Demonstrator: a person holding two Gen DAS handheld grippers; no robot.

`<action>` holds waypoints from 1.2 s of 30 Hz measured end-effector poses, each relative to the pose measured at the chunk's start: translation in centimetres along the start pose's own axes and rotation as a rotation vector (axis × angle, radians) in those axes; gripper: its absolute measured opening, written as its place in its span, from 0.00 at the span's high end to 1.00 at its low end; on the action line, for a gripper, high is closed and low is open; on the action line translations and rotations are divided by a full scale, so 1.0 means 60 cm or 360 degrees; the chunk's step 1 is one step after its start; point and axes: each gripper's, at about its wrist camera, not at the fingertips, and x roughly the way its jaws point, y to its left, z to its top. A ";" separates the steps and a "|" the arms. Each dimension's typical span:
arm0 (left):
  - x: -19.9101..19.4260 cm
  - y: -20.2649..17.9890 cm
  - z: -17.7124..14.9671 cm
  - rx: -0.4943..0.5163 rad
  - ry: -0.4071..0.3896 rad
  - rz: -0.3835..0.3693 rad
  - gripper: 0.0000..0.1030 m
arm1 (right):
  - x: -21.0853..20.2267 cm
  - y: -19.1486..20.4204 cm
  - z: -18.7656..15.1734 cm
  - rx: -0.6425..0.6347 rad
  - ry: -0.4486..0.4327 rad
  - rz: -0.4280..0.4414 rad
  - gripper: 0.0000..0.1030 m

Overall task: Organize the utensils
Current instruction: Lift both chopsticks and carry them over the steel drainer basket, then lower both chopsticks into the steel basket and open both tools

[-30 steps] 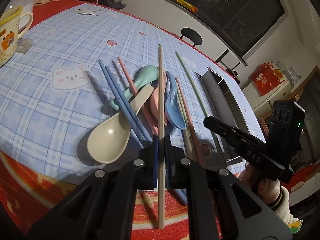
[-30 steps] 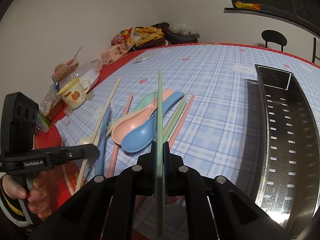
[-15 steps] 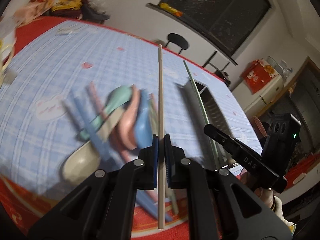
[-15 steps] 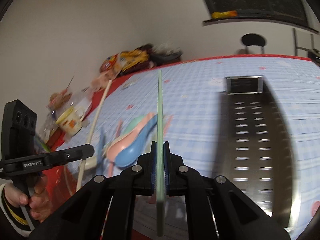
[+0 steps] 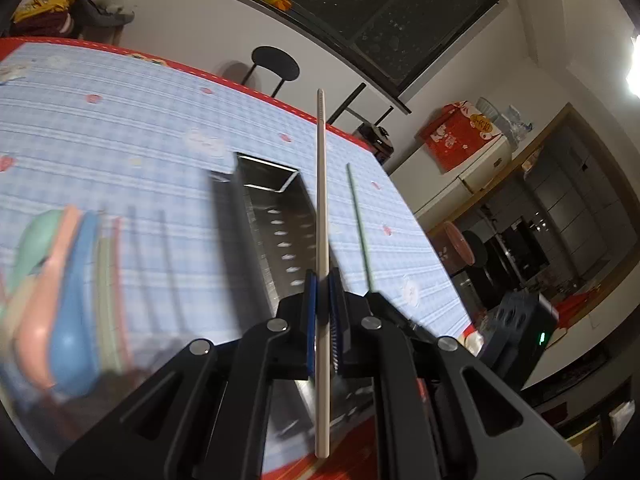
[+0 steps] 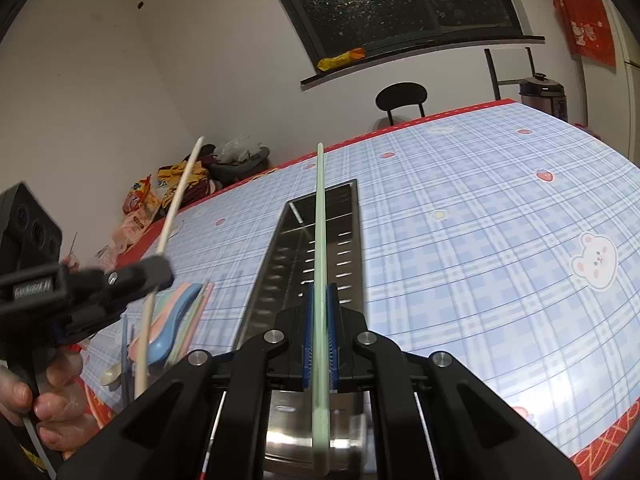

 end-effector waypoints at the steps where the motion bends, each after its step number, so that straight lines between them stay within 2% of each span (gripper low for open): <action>1: 0.013 -0.005 0.003 -0.0008 0.0007 0.0004 0.90 | 0.003 -0.004 -0.001 0.0011 0.0005 0.0008 0.93; 5: 0.054 -0.002 0.002 -0.0095 0.0061 -0.0005 0.90 | 0.011 -0.008 -0.006 0.0003 0.0026 0.0007 0.93; 12: 0.087 0.021 -0.010 -0.0145 0.0117 0.0076 0.89 | 0.026 -0.007 -0.002 -0.0009 0.0061 -0.0001 0.93; 27: 0.110 0.018 -0.012 -0.0039 0.0168 0.0211 0.91 | 0.035 -0.011 -0.003 0.0025 0.0096 -0.0008 0.93; 36: 0.095 0.011 -0.005 0.0006 0.0132 0.0252 0.91 | 0.038 -0.013 -0.003 0.0038 0.0106 -0.0004 0.93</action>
